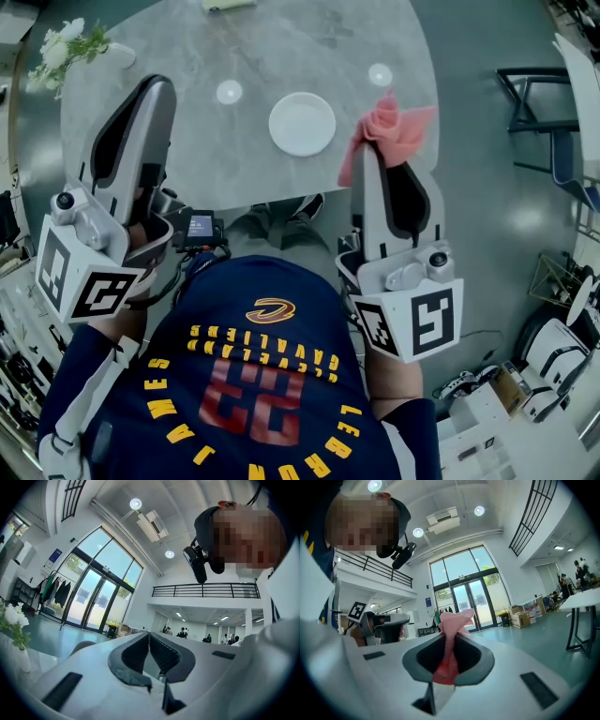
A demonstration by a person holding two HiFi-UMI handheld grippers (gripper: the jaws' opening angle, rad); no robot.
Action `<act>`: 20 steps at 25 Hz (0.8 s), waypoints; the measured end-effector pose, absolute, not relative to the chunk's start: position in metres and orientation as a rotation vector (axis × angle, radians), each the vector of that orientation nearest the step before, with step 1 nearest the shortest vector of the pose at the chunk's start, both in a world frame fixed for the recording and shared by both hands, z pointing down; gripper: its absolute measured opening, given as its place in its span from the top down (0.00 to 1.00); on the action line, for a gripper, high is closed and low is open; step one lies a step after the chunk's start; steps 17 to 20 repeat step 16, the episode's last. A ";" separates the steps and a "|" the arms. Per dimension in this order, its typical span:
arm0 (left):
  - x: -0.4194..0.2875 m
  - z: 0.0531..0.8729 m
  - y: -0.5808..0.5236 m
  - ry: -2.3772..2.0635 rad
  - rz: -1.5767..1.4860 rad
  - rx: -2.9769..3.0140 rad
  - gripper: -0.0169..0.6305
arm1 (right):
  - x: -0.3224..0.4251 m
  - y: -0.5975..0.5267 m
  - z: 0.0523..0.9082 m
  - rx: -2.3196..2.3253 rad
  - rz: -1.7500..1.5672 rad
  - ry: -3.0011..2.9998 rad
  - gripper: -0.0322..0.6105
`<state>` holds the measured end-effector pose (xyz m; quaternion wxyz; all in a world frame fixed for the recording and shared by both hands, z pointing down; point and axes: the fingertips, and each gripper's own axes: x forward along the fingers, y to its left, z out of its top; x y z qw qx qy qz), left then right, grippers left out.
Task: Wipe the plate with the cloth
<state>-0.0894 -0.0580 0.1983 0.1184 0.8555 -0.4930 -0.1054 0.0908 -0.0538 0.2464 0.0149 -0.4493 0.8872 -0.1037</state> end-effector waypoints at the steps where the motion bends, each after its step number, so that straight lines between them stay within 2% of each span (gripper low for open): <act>1: -0.089 0.198 -0.058 -1.442 -0.308 2.503 0.95 | 0.091 -0.054 0.246 -1.398 -0.323 2.761 0.88; 20: -0.087 0.200 -0.060 -1.447 -0.293 2.506 0.95 | 0.090 -0.056 0.250 -1.390 -0.328 2.770 0.88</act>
